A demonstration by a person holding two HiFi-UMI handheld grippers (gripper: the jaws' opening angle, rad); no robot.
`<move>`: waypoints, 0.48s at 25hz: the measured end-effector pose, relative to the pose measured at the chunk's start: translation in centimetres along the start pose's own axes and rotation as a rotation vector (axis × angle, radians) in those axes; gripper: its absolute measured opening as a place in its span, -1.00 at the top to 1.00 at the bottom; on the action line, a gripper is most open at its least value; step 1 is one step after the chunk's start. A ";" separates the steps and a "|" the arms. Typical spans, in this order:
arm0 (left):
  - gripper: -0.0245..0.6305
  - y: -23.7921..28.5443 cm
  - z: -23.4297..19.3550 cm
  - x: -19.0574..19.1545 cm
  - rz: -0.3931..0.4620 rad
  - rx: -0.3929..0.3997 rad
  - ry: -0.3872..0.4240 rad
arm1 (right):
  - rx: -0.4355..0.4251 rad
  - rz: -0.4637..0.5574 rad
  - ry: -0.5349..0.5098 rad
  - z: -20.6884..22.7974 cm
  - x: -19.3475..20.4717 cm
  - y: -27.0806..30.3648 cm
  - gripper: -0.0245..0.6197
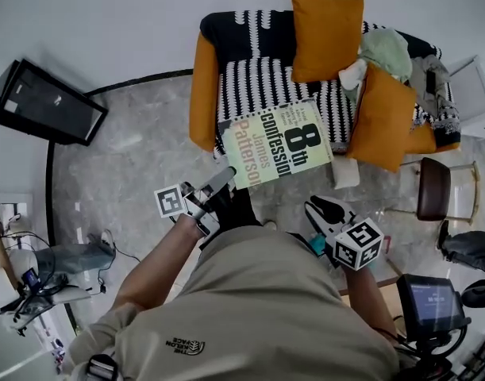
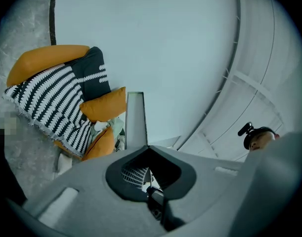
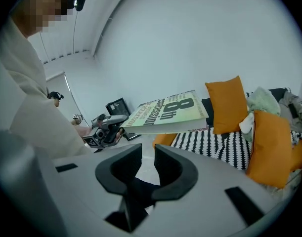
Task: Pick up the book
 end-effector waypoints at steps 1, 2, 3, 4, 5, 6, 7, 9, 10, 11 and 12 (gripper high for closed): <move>0.90 -0.3 0.2 0.3 -0.002 0.002 -0.002 | -0.002 0.000 -0.006 -0.2 0.0 -0.1 0.66; 0.90 -0.5 0.3 0.6 -0.004 0.003 -0.002 | -0.005 0.000 -0.011 -0.4 0.1 -0.3 0.67; 0.90 -0.7 0.4 0.9 -0.006 0.003 -0.001 | -0.006 0.001 -0.016 -0.4 0.1 -0.4 0.69; 0.90 -0.7 0.5 1.0 -0.008 0.003 -0.001 | -0.006 0.003 -0.022 -0.4 0.0 -0.5 0.71; 0.90 -0.8 0.6 1.1 -0.010 0.005 -0.005 | -0.004 0.005 -0.028 -0.4 -0.1 -0.7 0.73; 0.90 -0.8 0.8 1.2 -0.010 0.007 -0.011 | -0.001 0.007 -0.031 -0.4 -0.2 -0.8 0.75; 0.90 -0.8 1.0 1.2 -0.009 0.009 -0.018 | 0.003 0.007 -0.035 -0.4 -0.3 -0.9 0.76; 0.90 -0.8 1.4 1.3 -0.006 0.011 -0.027 | 0.011 0.002 -0.043 -0.5 -0.5 -1.1 0.80; 0.90 -0.8 1.5 1.3 -0.006 0.012 -0.029 | 0.014 -0.004 -0.048 -0.6 -0.5 -1.1 0.81; 0.90 -0.7 1.6 1.3 -0.007 0.013 -0.028 | 0.017 -0.009 -0.054 -0.7 -0.6 -1.1 0.83; 0.90 -0.7 1.6 1.2 -0.009 0.015 -0.027 | 0.020 -0.013 -0.060 -0.8 -0.6 -1.1 0.85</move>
Point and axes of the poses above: the fingertips, and each gripper's own axes: y forward along the fingers, z to its right, x out of its underside, the point moved 10 cm from there along -y, backward along the fingers, and after that the axes turned 9 degrees about -x, right-handed, at the moved point
